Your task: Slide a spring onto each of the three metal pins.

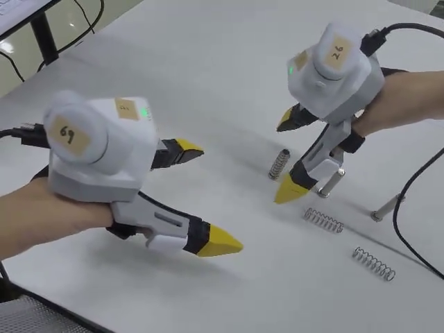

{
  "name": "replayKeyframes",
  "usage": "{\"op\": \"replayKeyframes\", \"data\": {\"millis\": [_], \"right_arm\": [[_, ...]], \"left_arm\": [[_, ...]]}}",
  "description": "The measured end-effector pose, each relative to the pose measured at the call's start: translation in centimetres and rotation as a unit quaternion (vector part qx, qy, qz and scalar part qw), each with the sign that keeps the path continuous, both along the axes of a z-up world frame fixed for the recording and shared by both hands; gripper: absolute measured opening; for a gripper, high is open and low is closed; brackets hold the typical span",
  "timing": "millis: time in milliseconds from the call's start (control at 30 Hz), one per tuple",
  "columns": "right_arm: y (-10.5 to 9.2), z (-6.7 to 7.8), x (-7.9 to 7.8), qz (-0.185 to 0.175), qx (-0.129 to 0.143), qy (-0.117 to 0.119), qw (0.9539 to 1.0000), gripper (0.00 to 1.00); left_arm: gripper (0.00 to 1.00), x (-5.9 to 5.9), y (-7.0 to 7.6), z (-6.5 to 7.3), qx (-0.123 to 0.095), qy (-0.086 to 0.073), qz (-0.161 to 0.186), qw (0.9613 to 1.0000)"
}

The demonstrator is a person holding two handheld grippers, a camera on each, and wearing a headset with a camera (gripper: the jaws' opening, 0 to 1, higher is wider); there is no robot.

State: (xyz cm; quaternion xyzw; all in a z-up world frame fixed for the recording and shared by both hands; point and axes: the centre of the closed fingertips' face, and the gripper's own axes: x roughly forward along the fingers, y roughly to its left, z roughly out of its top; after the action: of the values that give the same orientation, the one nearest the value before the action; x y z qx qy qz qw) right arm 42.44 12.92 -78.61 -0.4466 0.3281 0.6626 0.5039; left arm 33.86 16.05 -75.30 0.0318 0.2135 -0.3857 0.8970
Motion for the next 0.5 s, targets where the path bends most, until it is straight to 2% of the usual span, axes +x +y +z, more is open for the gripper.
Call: {"op": "replayKeyframes", "data": {"millis": [67,200,500], "right_arm": [[-0.1,0.2,-0.1,-0.011,0.014,-0.001,0.9998,0.93],[-0.4,0.5,0.0,-0.023,0.031,-0.007,0.9992,0.97],[-0.9,1.7,-1.1,-0.052,0.070,0.003,0.9961,0.96]], "left_arm": [[0.85,0.0,0.0,0.1,-0.001,-0.001,0.001,1.0000],[0.85,0.0,0.0,0.2,-0.003,-0.002,0.003,1.0000],[0.85,-0.1,0.1,0.5,-0.002,-0.005,0.001,1.0000]]}}
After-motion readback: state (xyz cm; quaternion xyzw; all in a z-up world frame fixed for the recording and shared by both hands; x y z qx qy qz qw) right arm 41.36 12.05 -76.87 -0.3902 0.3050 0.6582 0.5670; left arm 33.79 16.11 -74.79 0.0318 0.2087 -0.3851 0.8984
